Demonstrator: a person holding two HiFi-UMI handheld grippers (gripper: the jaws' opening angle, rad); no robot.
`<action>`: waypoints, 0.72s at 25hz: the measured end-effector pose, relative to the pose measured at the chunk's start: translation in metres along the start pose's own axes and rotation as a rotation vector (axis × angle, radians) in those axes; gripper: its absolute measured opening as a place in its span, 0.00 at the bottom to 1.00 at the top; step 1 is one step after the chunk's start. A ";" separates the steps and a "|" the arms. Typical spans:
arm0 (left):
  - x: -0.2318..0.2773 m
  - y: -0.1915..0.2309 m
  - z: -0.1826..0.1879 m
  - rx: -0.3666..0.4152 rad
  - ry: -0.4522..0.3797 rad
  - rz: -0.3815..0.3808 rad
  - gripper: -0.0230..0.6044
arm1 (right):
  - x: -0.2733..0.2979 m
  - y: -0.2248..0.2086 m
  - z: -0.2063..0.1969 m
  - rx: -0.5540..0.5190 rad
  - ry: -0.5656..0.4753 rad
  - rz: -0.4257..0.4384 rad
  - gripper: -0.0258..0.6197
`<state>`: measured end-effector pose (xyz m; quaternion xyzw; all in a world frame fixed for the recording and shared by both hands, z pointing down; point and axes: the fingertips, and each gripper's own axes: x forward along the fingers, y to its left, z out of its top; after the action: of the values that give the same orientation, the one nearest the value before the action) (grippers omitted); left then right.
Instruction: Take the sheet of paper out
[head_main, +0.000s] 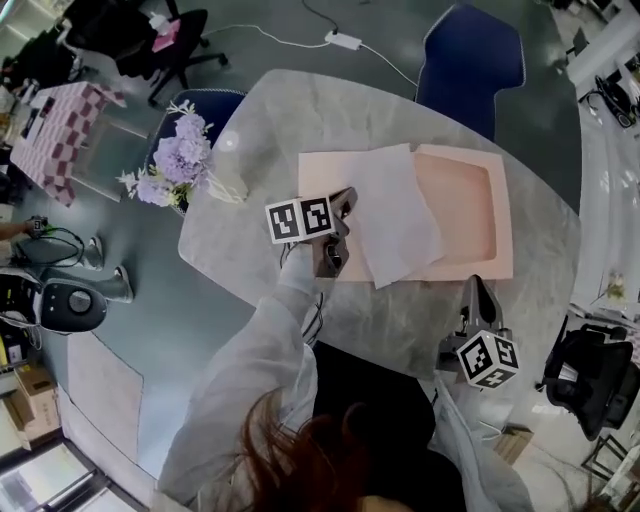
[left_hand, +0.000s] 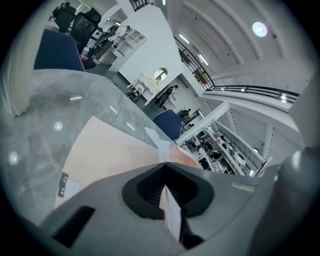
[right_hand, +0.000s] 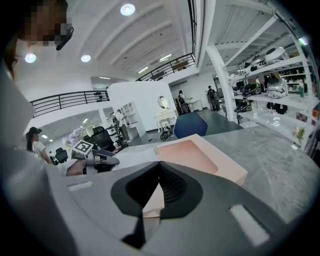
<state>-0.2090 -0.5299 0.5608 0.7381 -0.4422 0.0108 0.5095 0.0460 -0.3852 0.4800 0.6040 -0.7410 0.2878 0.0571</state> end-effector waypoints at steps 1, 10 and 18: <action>-0.006 -0.001 0.000 0.012 -0.011 0.003 0.05 | 0.000 0.002 0.001 -0.005 -0.004 0.003 0.06; -0.073 -0.021 -0.008 0.168 -0.125 0.048 0.05 | -0.012 0.023 0.000 -0.042 -0.020 0.068 0.06; -0.130 -0.045 -0.039 0.320 -0.235 0.115 0.05 | -0.029 0.039 -0.001 -0.156 -0.010 0.144 0.06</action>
<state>-0.2407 -0.4129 0.4855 0.7794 -0.5327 0.0238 0.3291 0.0170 -0.3556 0.4545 0.5444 -0.8029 0.2294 0.0795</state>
